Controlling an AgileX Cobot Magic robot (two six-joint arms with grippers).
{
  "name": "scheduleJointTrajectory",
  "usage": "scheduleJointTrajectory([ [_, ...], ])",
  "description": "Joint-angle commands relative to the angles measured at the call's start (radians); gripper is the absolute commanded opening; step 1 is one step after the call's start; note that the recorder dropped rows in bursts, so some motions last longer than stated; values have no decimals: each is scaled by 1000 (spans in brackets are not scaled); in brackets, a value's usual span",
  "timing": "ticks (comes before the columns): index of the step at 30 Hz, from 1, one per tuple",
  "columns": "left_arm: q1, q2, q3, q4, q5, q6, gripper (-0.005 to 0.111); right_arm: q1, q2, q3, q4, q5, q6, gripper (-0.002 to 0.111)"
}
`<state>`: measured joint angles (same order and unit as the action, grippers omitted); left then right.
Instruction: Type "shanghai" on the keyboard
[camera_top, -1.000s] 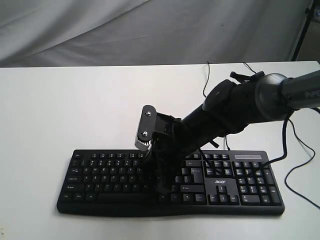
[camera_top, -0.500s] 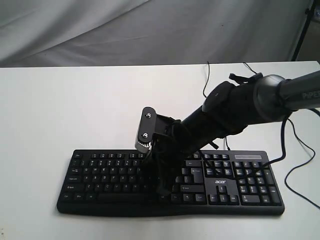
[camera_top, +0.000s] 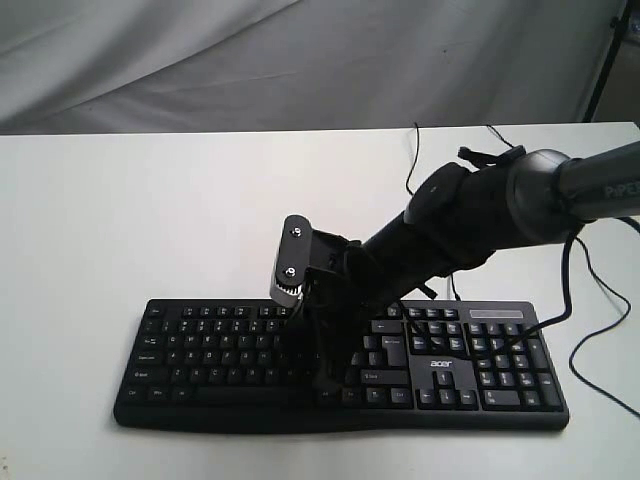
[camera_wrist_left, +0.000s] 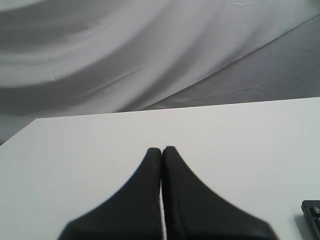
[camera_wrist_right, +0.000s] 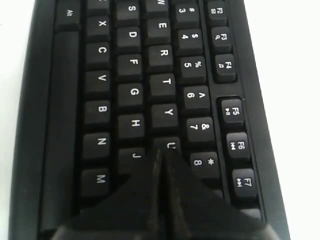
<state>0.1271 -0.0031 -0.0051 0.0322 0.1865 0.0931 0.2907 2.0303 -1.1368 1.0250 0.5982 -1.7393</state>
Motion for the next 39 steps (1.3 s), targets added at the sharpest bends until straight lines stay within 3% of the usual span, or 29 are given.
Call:
scheduleJointTrajectory([
  [1, -4, 3, 5, -1, -3, -3, 1, -2, 1, 0, -2, 9, -12, 0],
  [25, -4, 3, 5, -1, -3, -3, 1, -2, 25, 0, -6, -19, -8, 0],
  [39, -4, 3, 5, -1, -3, -3, 1, -2, -98, 0, 16, -17, 18, 0],
])
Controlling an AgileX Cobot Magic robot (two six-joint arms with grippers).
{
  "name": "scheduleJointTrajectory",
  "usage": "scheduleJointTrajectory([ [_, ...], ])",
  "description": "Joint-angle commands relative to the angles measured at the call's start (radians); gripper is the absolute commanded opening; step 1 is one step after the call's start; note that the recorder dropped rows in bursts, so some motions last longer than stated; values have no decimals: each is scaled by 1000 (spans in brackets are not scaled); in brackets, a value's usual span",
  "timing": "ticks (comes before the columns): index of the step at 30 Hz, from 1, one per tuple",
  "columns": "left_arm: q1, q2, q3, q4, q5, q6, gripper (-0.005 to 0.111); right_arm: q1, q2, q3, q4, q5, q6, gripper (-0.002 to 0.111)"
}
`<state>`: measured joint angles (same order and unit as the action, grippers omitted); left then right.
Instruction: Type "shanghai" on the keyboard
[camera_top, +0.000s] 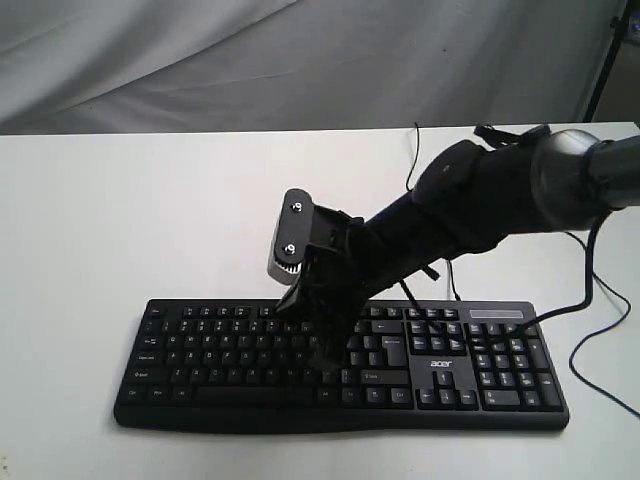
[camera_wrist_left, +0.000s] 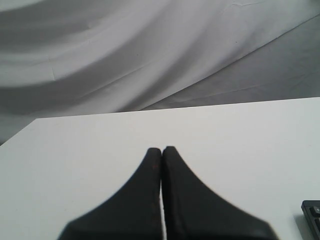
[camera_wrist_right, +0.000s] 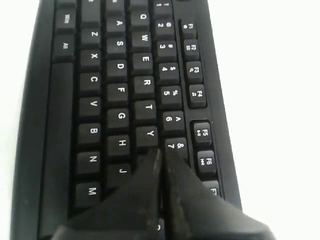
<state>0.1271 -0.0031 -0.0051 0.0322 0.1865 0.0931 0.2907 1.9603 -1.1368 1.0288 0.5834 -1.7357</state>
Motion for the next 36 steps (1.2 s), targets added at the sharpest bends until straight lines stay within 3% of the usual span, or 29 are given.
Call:
scheduleJointTrajectory([
  [1, -4, 3, 5, -1, -3, -3, 1, -2, -28, 0, 12, -2, 14, 0],
  [9, -4, 3, 5, -1, -3, -3, 1, -2, -63, 0, 58, -5, 17, 0],
  [24, -4, 3, 5, -1, -3, -3, 1, -2, -523, 0, 15, -8, 284, 0],
  [36, -4, 3, 5, -1, -3, -3, 1, -2, -827, 0, 0, -9, 355, 0],
])
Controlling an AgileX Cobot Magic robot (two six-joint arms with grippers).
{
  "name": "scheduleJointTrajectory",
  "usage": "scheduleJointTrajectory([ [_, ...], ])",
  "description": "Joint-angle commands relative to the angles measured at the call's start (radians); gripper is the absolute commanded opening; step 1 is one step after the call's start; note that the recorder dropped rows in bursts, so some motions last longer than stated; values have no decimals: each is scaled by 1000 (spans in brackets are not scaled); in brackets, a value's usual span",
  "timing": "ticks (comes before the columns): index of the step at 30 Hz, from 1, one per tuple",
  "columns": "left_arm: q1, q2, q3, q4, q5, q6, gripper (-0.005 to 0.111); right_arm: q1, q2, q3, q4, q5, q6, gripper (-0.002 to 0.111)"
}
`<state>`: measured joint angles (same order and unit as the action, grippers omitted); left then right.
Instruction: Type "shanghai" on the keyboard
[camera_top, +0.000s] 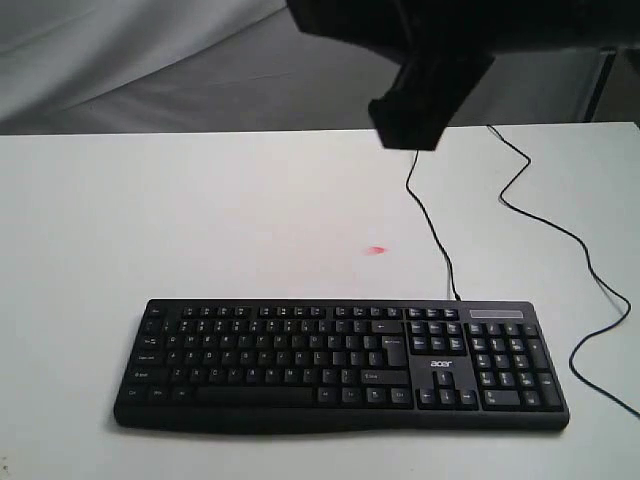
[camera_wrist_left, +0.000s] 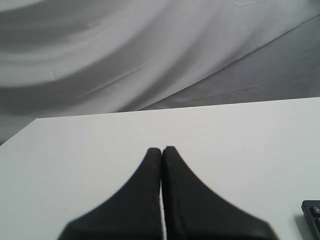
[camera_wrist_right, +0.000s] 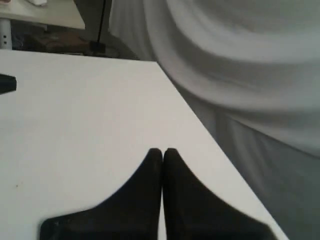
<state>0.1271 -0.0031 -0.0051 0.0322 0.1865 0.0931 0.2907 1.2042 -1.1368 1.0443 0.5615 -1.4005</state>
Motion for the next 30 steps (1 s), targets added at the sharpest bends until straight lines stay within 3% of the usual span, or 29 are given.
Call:
scheduleJointTrajectory([
  [1, -4, 3, 5, -1, -3, -3, 1, -2, -84, 0, -15, 14, 20, 0],
  [21, -4, 3, 5, -1, -3, -3, 1, -2, -141, 0, -27, 8, 18, 0],
  [30, -4, 3, 5, -1, -3, -3, 1, -2, -219, 0, -220, -82, 25, 0],
])
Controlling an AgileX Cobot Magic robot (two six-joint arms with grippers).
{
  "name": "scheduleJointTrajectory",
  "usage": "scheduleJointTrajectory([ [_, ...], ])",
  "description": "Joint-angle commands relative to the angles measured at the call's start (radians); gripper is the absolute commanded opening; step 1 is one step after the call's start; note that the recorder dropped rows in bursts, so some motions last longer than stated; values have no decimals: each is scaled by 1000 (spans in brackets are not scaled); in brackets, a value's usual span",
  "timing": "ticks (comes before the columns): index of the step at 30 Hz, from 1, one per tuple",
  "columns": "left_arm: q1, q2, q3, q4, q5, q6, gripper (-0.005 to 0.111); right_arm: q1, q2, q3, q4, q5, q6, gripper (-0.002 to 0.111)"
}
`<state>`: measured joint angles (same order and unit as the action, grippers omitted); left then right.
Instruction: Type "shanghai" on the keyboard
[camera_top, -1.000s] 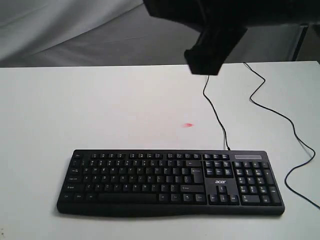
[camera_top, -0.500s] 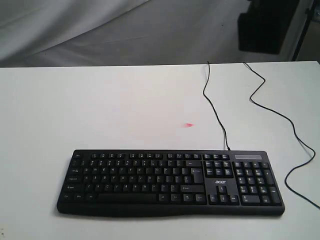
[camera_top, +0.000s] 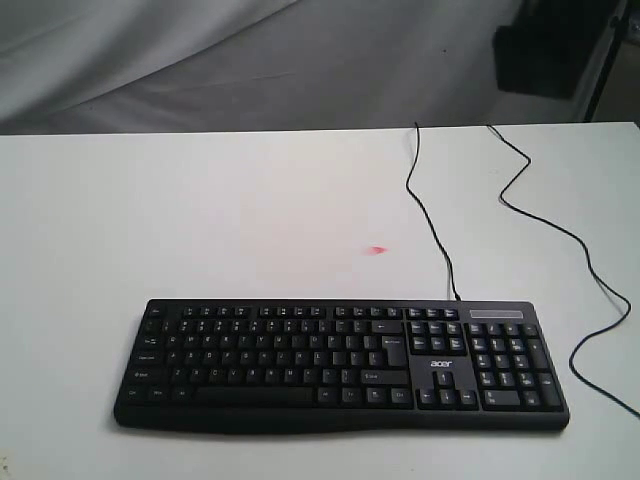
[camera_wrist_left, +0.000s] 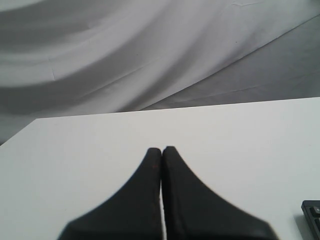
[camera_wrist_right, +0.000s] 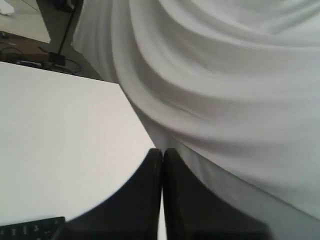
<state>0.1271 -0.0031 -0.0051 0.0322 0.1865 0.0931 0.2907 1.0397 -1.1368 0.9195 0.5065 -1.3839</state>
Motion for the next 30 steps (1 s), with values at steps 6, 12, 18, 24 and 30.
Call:
scheduleJointTrajectory([
  [6, -4, 3, 5, -1, -3, -3, 1, -2, -156, 0, -251, -35, 164, 0],
  [12, -4, 3, 5, -1, -3, -3, 1, -54, -236, 0, -423, -51, 538, 0],
  [18, -4, 3, 5, -1, -3, -3, 1, -151, -339, 11, -614, -25, 928, 0],
  [24, -4, 3, 5, -1, -3, -3, 1, -229, -471, 122, -658, -27, 1004, 0],
  [30, -4, 3, 5, -1, -3, -3, 1, -300, -633, 302, -660, -25, 1008, 0],
])
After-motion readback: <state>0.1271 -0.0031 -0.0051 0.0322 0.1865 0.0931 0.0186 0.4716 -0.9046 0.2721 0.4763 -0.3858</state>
